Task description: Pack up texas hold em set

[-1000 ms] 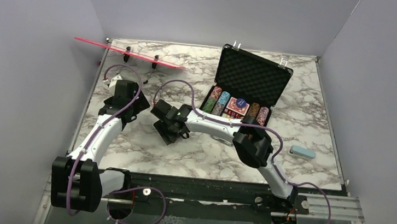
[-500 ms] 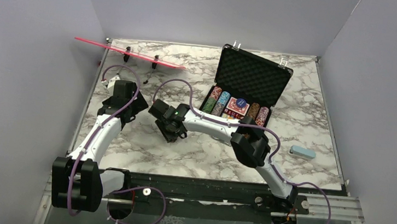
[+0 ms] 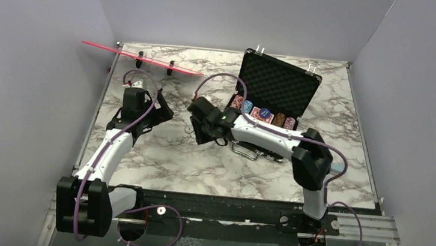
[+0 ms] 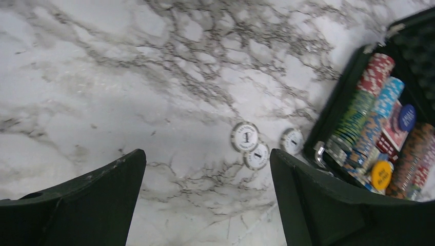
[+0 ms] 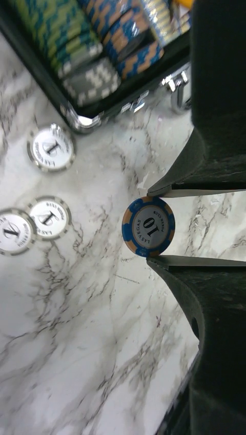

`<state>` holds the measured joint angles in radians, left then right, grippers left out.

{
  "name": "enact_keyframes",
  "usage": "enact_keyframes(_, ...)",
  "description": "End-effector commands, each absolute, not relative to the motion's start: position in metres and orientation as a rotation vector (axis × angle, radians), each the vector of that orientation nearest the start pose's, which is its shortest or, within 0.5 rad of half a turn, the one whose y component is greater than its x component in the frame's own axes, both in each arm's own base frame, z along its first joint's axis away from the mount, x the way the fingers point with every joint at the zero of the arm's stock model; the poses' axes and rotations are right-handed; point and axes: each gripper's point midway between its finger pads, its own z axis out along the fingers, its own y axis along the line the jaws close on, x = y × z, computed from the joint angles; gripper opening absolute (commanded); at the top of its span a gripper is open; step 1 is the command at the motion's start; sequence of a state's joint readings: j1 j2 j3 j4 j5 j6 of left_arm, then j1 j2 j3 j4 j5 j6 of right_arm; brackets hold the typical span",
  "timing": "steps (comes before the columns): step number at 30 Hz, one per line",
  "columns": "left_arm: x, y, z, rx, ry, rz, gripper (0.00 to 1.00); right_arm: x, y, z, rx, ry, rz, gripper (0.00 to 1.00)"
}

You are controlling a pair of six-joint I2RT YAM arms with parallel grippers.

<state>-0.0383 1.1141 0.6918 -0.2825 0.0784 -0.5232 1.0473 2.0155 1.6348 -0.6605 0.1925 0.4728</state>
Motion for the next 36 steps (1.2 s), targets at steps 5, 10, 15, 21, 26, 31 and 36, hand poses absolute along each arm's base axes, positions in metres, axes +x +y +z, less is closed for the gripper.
enact_keyframes(5, 0.316, -0.123, 0.160, -0.118, 2.104, -0.816, 0.88, 0.288, 0.375, 0.153, -0.248, 2.401, 0.604, 0.31)
enact_keyframes(10, 0.303, -0.167, 0.179, 0.073, 2.003, -0.922, 0.84, 0.299, 0.349, 0.181, 0.012, 2.345, 0.786, 0.31)
enact_keyframes(15, 0.286, -0.210, 0.198, 0.142, 1.873, -1.013, 0.79, 0.293, 0.342, 0.211, 0.155, 2.261, 0.945, 0.31)
enact_keyframes(21, 0.269, -0.223, 0.235, 0.106, 1.660, -1.108, 0.79, 0.281, 0.339, 0.238, 0.272, 2.201, 1.098, 0.31)
enact_keyframes(26, 0.258, -0.238, 0.240, 0.179, 1.657, -1.171, 0.80, 0.276, 0.339, 0.251, 0.343, 2.177, 1.181, 0.31)
enact_keyframes(31, 0.261, -0.246, 0.252, 0.177, 1.637, -1.181, 0.78, 0.273, 0.343, 0.254, 0.386, 2.181, 1.232, 0.31)
enact_keyframes(36, 0.268, -0.250, 0.265, 0.122, 1.608, -1.199, 0.71, 0.272, 0.345, 0.248, 0.418, 2.199, 1.252, 0.31)
